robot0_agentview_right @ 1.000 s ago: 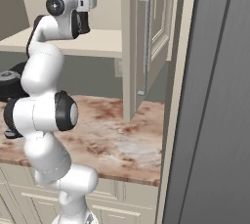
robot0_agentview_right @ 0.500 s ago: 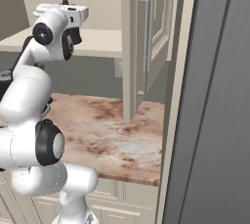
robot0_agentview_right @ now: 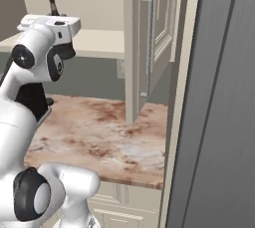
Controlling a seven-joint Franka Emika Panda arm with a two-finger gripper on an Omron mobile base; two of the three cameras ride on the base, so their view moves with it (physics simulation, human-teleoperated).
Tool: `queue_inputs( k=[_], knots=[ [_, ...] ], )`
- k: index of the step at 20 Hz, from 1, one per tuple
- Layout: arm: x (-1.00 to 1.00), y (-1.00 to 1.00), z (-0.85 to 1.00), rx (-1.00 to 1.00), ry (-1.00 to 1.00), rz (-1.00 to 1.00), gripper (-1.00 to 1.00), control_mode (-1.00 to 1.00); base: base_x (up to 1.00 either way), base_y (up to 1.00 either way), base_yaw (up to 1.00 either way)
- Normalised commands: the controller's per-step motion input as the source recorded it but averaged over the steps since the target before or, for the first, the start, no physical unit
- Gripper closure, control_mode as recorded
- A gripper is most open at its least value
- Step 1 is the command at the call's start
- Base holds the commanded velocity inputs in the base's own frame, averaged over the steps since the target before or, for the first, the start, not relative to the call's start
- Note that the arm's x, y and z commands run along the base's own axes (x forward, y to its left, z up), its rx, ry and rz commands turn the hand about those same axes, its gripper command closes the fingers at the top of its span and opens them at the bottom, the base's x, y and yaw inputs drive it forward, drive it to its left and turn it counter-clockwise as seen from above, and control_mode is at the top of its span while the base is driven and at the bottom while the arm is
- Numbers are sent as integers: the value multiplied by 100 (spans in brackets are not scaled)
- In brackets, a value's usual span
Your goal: Open the cabinet directly in front. Then move the liquor and the mug to the dining counter with the candle on it.
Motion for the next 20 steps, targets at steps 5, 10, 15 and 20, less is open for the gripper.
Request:
queue_inputs(
  k=[5, 10, 15, 20],
  knots=[
    [-100, -2, 0, 0, 0, -9, 100, -100, 0, 0, 0],
    [-100, -1, -13, 0, -2, -7, 100, -100, 0, 0, 0],
    [-100, -1, -36, 0, -1, -5, 100, -100, 0, 0, 0],
    [-88, -9, -17, 0, -20, -9, 100, -100, 0, 0, 0]
  ],
)
